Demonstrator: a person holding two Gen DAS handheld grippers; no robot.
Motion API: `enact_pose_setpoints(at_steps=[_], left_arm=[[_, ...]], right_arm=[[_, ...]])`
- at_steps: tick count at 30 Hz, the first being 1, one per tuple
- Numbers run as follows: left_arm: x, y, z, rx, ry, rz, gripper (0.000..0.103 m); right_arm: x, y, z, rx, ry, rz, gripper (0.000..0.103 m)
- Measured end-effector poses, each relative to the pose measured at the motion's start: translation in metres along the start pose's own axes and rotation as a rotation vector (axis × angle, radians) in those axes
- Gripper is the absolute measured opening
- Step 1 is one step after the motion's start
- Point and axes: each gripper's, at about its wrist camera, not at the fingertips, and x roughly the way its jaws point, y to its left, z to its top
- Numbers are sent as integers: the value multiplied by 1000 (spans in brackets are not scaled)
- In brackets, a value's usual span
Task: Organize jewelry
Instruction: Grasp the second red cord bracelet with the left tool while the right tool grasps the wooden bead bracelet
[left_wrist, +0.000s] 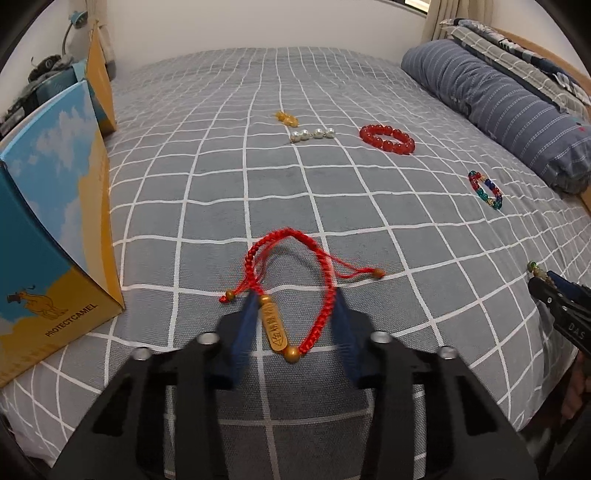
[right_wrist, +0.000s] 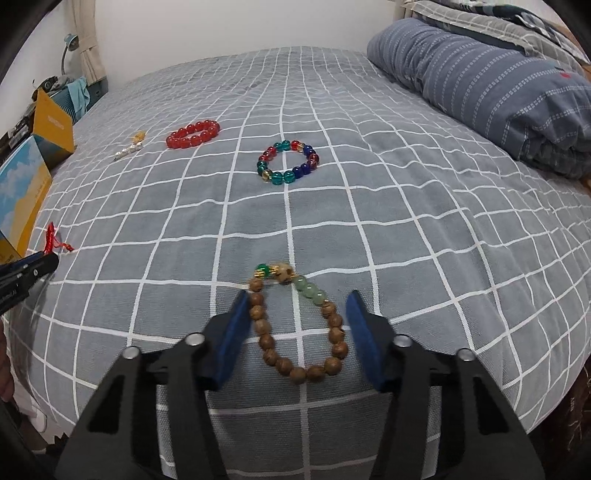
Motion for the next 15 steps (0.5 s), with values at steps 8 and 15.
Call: enact_pose_setpoints(at_steps=[8,15], left_arm=[[-5,0,3,9,12,-1,12],[-10,2,7,11,9,-12,11]], right_arm=[[-5,4,4,-10,-2,30,9],[-11,3,8,0,-11,40,8]])
